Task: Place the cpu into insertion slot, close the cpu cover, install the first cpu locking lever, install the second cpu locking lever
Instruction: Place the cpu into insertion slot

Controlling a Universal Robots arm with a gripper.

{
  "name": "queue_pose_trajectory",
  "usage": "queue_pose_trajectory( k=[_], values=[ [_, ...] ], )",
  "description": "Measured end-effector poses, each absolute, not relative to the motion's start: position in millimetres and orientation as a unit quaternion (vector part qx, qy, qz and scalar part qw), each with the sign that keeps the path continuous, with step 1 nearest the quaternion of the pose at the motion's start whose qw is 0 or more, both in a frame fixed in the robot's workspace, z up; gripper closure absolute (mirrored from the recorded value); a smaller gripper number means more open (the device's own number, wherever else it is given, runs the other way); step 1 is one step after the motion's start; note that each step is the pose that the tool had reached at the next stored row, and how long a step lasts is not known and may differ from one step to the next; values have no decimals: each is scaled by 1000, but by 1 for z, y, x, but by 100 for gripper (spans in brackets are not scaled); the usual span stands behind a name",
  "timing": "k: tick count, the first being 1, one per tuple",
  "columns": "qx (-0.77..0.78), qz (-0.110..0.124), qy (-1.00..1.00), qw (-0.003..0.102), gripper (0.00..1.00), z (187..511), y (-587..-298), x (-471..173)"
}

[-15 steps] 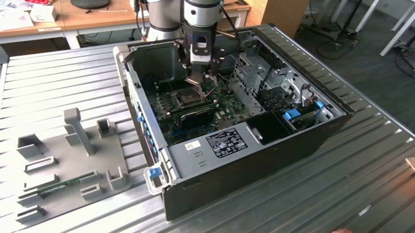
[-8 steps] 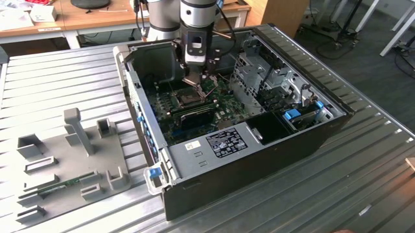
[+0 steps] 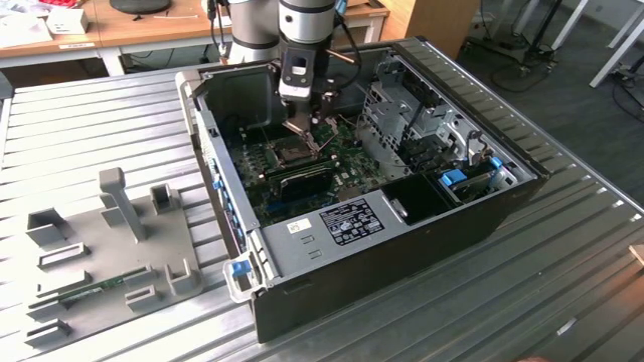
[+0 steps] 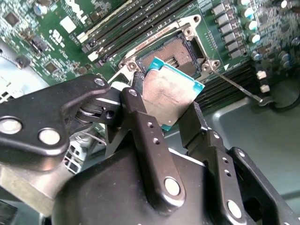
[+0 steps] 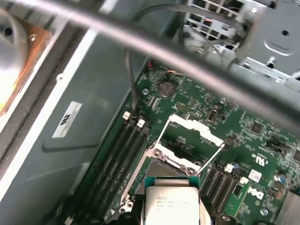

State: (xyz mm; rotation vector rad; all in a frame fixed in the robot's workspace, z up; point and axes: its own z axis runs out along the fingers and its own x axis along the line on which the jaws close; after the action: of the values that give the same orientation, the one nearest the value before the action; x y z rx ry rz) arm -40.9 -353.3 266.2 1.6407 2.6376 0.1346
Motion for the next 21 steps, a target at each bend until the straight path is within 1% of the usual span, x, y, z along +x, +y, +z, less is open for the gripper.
queue_pose_trajectory(
  k=[21],
  values=[
    [663, 40, 747, 23, 46, 264, -353, -41]
  ],
)
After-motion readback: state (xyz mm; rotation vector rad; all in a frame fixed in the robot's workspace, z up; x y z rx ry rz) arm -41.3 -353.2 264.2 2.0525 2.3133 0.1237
